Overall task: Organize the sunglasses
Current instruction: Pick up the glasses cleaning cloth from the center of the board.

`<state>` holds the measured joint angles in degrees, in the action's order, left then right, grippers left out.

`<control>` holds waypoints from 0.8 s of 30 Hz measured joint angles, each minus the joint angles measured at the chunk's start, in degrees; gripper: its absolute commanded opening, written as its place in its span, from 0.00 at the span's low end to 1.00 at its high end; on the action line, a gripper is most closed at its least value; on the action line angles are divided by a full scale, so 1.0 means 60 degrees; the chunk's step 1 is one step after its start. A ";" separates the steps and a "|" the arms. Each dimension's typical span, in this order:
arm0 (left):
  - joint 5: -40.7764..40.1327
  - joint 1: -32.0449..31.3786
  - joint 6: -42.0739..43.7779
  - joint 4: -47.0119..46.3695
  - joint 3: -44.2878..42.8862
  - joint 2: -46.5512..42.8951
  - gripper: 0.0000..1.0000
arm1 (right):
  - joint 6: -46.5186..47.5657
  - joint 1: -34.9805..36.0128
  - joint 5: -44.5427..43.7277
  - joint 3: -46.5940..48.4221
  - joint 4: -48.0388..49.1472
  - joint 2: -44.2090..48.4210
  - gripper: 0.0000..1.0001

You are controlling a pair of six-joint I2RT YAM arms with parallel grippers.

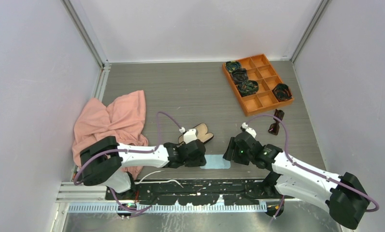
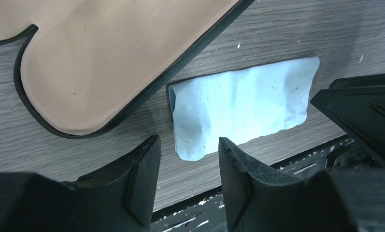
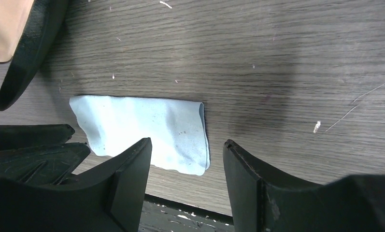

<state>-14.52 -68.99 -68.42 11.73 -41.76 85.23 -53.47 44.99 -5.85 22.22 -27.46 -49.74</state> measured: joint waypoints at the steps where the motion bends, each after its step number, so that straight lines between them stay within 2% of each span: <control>1: 0.0007 0.0000 0.0000 -0.0007 0.0000 0.0025 0.48 | 0.0011 -0.0004 0.0004 0.0000 0.0025 -0.0047 0.62; 12: 0.0186 0.0000 -0.0025 -0.0492 -0.0091 0.0470 0.35 | 0.0029 -0.0004 0.0124 -0.0197 0.0364 -0.0295 0.56; 24: 0.0288 0.0000 -0.0022 -0.0561 -0.0120 0.0586 0.24 | 0.0029 -0.0011 0.0324 -0.0193 0.0852 -0.0776 0.42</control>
<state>-12.80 -68.99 -68.55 8.36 -42.48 88.75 -53.30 44.93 -3.90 21.06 -22.35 -54.39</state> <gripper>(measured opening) 0.260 0.463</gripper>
